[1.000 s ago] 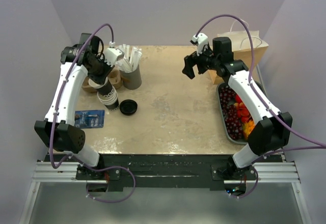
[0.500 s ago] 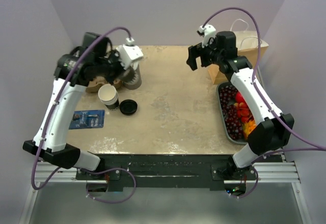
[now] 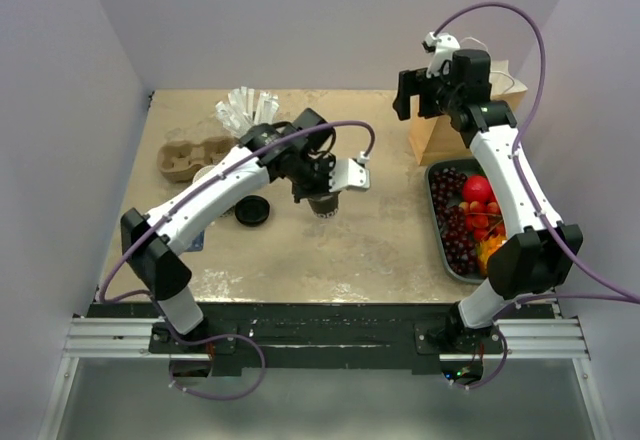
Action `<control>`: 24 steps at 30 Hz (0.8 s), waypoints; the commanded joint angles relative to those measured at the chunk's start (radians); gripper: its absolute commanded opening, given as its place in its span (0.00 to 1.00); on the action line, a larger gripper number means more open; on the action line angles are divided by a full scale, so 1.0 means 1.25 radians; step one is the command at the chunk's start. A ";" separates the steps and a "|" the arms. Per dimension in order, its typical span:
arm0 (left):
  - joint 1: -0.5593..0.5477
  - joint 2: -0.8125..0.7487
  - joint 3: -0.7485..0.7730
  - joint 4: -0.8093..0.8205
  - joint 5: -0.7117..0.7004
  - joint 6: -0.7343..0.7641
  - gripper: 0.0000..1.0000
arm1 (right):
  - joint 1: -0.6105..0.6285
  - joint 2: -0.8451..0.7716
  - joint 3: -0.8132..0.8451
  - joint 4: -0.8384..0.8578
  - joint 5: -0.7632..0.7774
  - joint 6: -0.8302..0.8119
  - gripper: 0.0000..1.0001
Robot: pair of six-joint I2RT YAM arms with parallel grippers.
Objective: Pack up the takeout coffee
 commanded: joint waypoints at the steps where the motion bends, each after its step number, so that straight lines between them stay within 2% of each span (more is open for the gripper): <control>1: -0.039 0.017 -0.095 0.106 0.010 0.045 0.00 | 0.002 -0.037 0.011 -0.011 0.024 -0.008 0.99; 8: -0.063 0.065 -0.128 0.174 0.005 0.036 0.00 | 0.000 -0.035 -0.004 0.005 0.015 0.007 0.99; 13: -0.075 0.092 -0.142 0.193 -0.041 0.017 0.00 | -0.002 -0.014 0.004 -0.001 -0.001 0.027 0.99; 24: -0.090 0.090 -0.197 0.251 -0.086 -0.034 0.00 | -0.002 0.049 0.060 -0.029 -0.019 0.021 0.98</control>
